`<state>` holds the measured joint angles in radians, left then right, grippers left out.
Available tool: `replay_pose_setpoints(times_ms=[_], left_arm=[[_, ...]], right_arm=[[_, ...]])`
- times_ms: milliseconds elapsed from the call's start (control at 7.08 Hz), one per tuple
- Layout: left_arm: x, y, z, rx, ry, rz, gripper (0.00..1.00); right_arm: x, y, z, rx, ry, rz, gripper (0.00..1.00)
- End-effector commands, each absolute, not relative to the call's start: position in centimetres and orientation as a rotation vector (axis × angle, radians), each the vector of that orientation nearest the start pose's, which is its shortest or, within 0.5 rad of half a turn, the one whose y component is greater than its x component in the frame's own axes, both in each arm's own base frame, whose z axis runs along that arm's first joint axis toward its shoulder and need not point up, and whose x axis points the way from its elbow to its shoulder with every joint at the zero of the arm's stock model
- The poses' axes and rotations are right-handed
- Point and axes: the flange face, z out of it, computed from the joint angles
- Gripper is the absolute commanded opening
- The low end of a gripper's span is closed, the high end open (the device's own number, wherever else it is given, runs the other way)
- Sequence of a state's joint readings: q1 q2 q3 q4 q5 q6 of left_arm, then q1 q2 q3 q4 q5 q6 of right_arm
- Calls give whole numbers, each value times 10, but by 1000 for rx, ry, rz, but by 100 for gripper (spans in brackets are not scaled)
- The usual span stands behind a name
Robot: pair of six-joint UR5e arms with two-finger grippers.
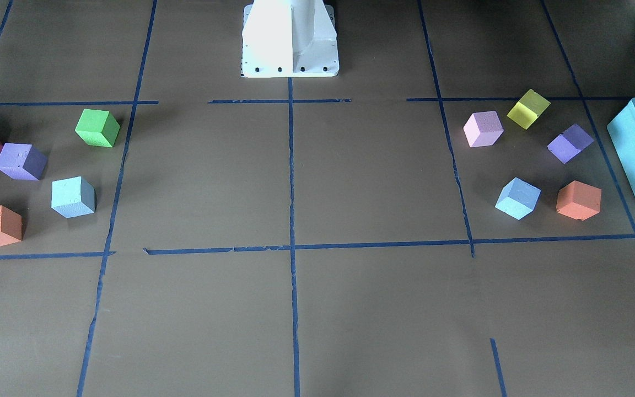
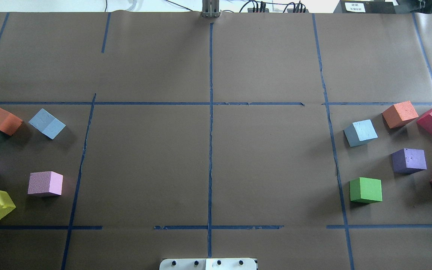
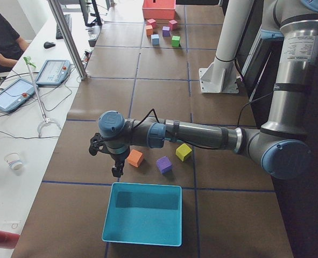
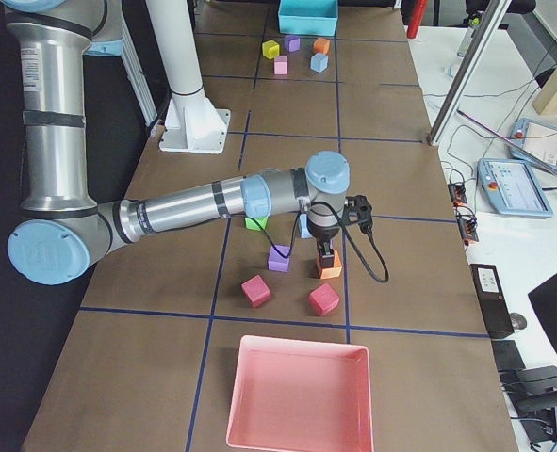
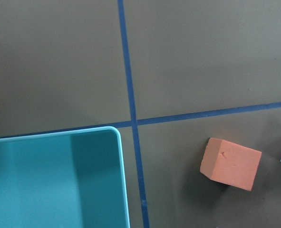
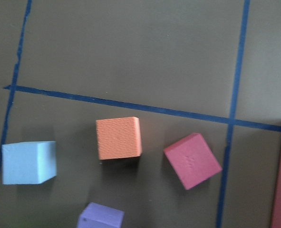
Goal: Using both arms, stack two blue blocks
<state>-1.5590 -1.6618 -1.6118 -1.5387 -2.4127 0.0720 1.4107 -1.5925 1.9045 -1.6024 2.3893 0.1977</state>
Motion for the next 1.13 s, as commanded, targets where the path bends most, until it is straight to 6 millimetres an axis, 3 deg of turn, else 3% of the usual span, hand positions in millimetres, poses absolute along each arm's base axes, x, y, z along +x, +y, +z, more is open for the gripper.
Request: replay_pose_setpoints(times_ms=[0, 141, 282, 424, 565, 988], left_arm=[[-45, -536, 590, 113, 841, 133, 100], [-44, -535, 595, 103, 842, 131, 100], [-44, -534, 596, 103, 842, 133, 100], [-44, -535, 597, 100, 842, 131, 100], [-44, -535, 597, 100, 842, 131, 100], [-44, -535, 597, 99, 842, 131, 100]], right_arm=[[-114, -465, 453, 80, -936, 56, 100], [-166, -454, 446, 102, -933, 91, 100], [-214, -445, 458, 121, -891, 77, 100], [-239, -445, 477, 142, -870, 44, 100], [-253, -445, 493, 138, -869, 20, 100], [-270, -450, 508, 145, -843, -72, 100]])
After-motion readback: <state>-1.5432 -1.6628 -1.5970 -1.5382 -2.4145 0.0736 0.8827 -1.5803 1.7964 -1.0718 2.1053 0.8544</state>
